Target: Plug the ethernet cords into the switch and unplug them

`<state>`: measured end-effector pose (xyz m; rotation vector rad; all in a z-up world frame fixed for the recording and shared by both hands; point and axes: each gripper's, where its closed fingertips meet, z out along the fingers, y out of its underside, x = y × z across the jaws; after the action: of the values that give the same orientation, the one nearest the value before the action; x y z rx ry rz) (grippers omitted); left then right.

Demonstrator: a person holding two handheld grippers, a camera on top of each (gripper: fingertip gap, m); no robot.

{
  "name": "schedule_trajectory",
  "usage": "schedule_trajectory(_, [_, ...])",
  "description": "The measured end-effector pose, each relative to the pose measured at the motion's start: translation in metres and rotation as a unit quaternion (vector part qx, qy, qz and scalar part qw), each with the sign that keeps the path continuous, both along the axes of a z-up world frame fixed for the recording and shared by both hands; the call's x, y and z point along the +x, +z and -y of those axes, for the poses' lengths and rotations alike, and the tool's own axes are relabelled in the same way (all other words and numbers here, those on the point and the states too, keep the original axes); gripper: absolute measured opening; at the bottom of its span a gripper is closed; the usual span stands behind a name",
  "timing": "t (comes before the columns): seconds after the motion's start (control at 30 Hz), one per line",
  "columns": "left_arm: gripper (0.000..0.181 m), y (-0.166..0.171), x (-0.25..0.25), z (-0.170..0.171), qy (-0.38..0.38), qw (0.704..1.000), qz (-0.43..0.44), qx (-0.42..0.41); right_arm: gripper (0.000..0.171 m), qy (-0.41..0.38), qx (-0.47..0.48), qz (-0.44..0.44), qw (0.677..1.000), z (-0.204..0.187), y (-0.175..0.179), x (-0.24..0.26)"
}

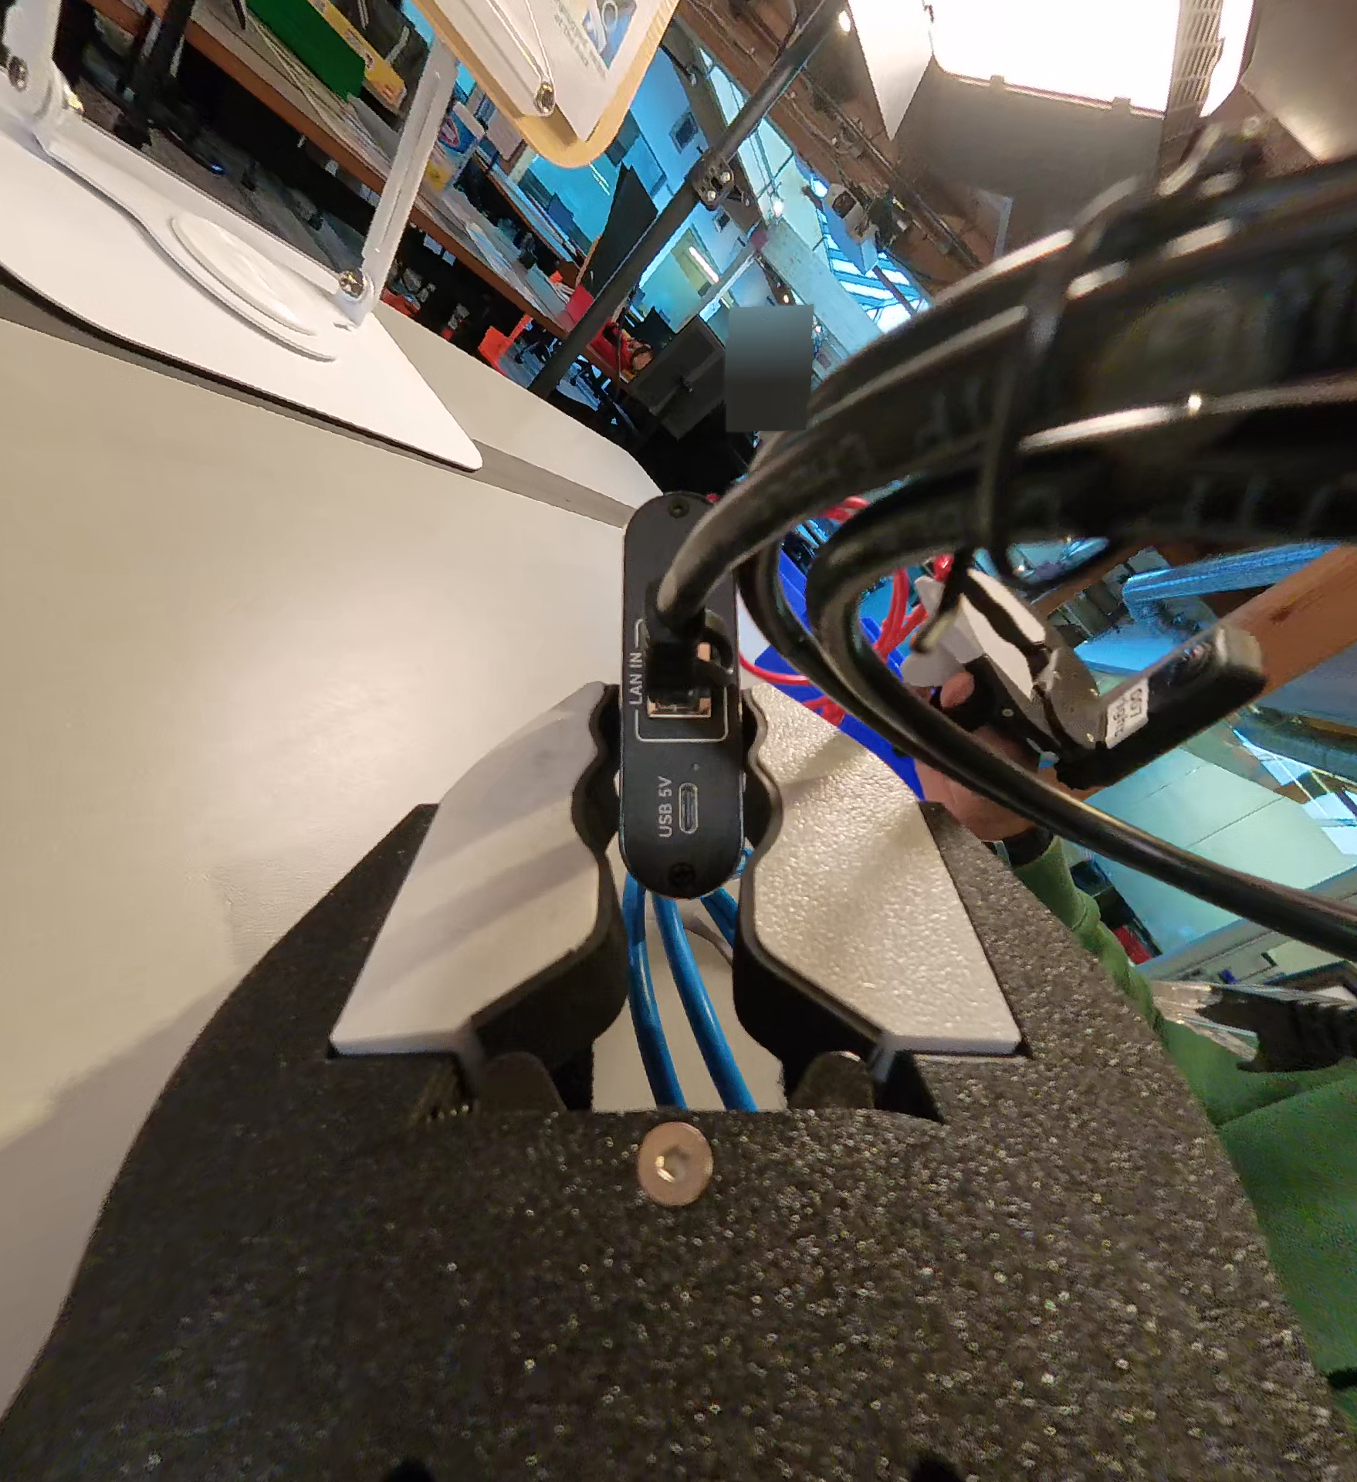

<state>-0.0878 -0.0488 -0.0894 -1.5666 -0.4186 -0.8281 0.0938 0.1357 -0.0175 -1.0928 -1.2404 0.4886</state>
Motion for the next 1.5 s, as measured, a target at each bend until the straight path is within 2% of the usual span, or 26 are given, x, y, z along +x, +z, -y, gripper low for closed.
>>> schedule_trajectory(0.07, [0.028, 0.0, 0.004, 0.0, -0.008, 1.0, -0.008, -0.002, 0.012, -0.038, 0.118, 0.015, 0.992, 0.006, 0.003, 0.001])
schedule_trajectory(0.13, [0.028, 0.0, 0.009, -0.001, -0.019, 1.0, -0.011, -0.003, 0.011, -0.045, 0.206, 0.068, 0.975, 0.021, -0.014, -0.009])
schedule_trajectory(0.23, [0.028, -0.001, 0.015, -0.002, -0.032, 0.999, -0.007, -0.006, 0.012, -0.018, 0.27, 0.147, 0.951, 0.052, -0.053, -0.03])
schedule_trajectory(0.3, [0.028, -0.001, 0.017, -0.002, -0.036, 0.999, -0.008, -0.007, 0.012, 0.004, 0.322, 0.176, 0.93, 0.077, -0.066, -0.04])
schedule_trajectory(0.37, [0.028, -0.002, 0.018, -0.002, -0.039, 0.999, -0.008, -0.008, 0.013, 0.047, 0.341, 0.215, 0.914, 0.105, -0.087, -0.046])
schedule_trajectory(0.47, [0.028, -0.002, 0.02, -0.002, -0.047, 0.999, -0.003, -0.011, 0.026, 0.097, 0.306, 0.298, 0.899, 0.129, -0.125, -0.046])
schedule_trajectory(0.53, [0.028, -0.003, 0.023, -0.001, -0.055, 0.998, 0.0, -0.014, 0.035, 0.136, 0.243, 0.327, 0.903, 0.143, -0.139, -0.042])
schedule_trajectory(0.7, [0.027, -0.004, 0.032, 0.001, -0.074, 0.996, 0.048, -0.022, 0.048, 0.217, 0.036, 0.306, 0.926, 0.16, -0.128, -0.034])
schedule_trajectory(0.87, [0.028, -0.008, 0.037, 0.002, -0.09, 0.992, 0.083, -0.039, 0.044, 0.243, -0.08, 0.265, 0.93, 0.142, -0.111, -0.025])
schedule_trajectory(1.07, [0.028, -0.018, 0.053, 0.002, -0.115, 0.989, 0.054, -0.08, 0.033, 0.202, -0.205, 0.242, 0.927, 0.118, -0.106, -0.031])
schedule_trajectory(1.2, [0.028, -0.024, 0.057, 0.001, -0.116, 0.987, 0.05, -0.1, 0.033, 0.187, -0.22, 0.279, 0.916, 0.122, -0.11, -0.043])
schedule_trajectory(1.3, [0.028, -0.026, 0.056, 0.002, -0.114, 0.986, 0.044, -0.11, 0.026, 0.23, -0.206, 0.269, 0.912, 0.139, -0.099, -0.052])
schedule_trajectory(1.37, [0.028, -0.027, 0.056, 0.002, -0.112, 0.986, 0.045, -0.111, 0.025, 0.247, -0.197, 0.288, 0.904, 0.148, -0.106, -0.055])
schedule_trajectory(1.5, [0.028, -0.028, 0.056, 0.002, -0.113, 0.986, 0.054, -0.11, 0.038, 0.219, -0.148, 0.346, 0.9, 0.133, -0.127, -0.047])
